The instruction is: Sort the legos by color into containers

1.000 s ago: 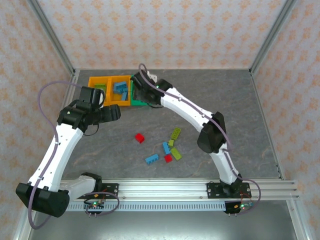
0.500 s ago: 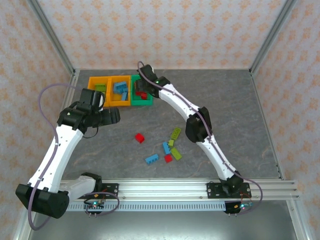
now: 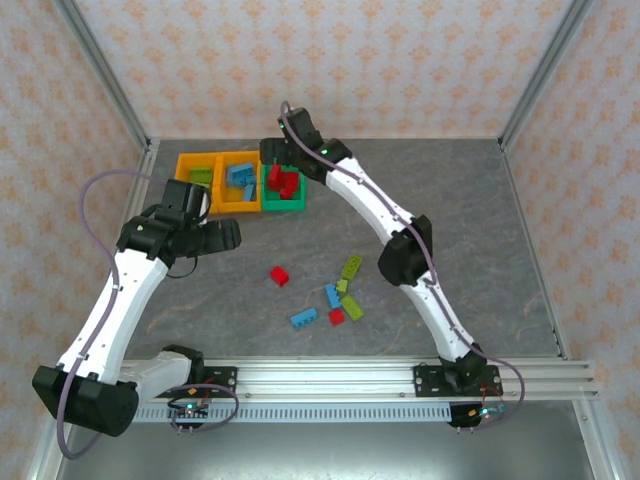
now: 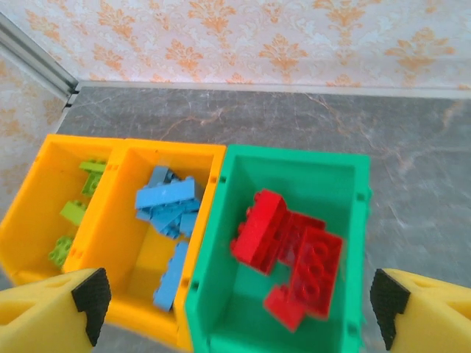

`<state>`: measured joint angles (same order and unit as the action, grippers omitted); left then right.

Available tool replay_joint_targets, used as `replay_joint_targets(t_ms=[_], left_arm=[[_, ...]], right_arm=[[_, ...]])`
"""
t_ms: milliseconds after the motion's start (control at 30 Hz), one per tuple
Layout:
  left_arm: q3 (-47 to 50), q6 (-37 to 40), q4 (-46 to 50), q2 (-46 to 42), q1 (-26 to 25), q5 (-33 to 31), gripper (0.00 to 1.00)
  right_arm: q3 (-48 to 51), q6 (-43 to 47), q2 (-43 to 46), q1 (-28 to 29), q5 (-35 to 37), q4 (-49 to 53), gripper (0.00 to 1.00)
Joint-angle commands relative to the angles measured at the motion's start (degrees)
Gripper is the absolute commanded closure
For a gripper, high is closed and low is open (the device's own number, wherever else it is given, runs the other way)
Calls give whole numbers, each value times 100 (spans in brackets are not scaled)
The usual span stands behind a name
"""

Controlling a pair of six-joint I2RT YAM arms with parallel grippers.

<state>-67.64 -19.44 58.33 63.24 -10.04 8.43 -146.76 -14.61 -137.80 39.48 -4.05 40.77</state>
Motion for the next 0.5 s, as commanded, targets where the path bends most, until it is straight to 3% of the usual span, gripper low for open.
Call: replay_joint_targets(t_ms=[0, 133, 233, 467], left_arm=[[57, -36, -104, 41, -80, 181, 11], [55, -125, -213, 147, -360, 313, 10], [-25, -272, -325, 352, -738, 338, 10], [-703, -298, -698, 1495, -2564, 43, 8]], right_arm=[[1125, -588, 1567, 7, 204, 617, 8], [4293, -1250, 3559, 7, 611, -466, 7], [6099, -2032, 4786, -10, 958, -792, 6], [9046, -4049, 6920, -29, 582, -666, 8]])
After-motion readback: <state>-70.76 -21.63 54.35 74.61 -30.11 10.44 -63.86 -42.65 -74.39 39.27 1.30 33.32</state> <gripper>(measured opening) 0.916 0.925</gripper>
